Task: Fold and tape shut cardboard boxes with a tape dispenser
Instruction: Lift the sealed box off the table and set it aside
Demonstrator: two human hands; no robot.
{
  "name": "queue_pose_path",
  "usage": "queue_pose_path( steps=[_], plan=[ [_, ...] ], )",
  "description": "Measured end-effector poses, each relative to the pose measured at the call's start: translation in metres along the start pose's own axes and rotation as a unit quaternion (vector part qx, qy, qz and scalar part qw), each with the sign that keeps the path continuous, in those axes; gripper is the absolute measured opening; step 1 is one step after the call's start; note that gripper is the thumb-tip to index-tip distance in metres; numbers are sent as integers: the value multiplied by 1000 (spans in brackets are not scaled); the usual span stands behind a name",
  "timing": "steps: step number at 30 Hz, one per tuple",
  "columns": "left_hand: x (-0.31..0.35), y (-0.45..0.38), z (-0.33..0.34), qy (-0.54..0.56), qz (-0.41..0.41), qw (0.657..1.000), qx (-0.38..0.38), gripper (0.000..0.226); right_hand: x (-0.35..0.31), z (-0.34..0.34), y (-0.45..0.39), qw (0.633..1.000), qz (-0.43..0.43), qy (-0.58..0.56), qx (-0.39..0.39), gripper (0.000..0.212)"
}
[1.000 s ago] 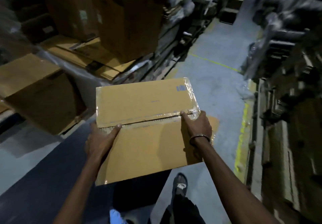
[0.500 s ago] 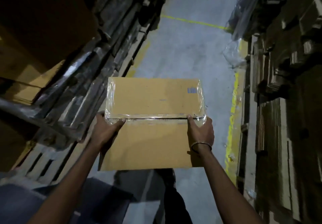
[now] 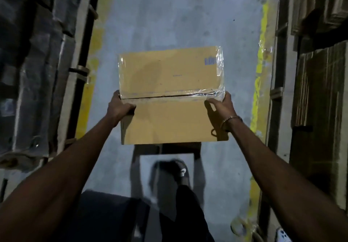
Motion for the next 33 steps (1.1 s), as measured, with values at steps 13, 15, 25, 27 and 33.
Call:
queue_pose_path(
  steps=[13, 15, 25, 27, 33],
  plan=[
    [14, 26, 92, -222, 77, 966, -108, 64, 36, 44, -46, 944, -53, 321, -62, 78],
    [22, 57, 71, -203, 75, 972, -95, 72, 9, 51, -6, 944, -90, 308, -78, 65],
    [-15, 338, -102, 178, -35, 979, 90, 34, -99, 181, 325, 897, -222, 283, -256, 44],
    [-53, 409, -132, 227, -53, 962, 141, 31, -98, 219, 405, 873, -249, 290, -304, 38],
    [-214, 639, -207, 330, -87, 880, 330, 22, -37, 325, 650, 725, -376, 348, -460, 26]
  ],
)
Point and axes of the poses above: each hand's wrist, its own y-axis away from the middle knuckle, its own z-axis out of the palm, x = y × z, the point moved 10 cm from there along -y, towards the middle knuckle, and after that the axes turned 2 degrees about -y, right-handed, at the moved point
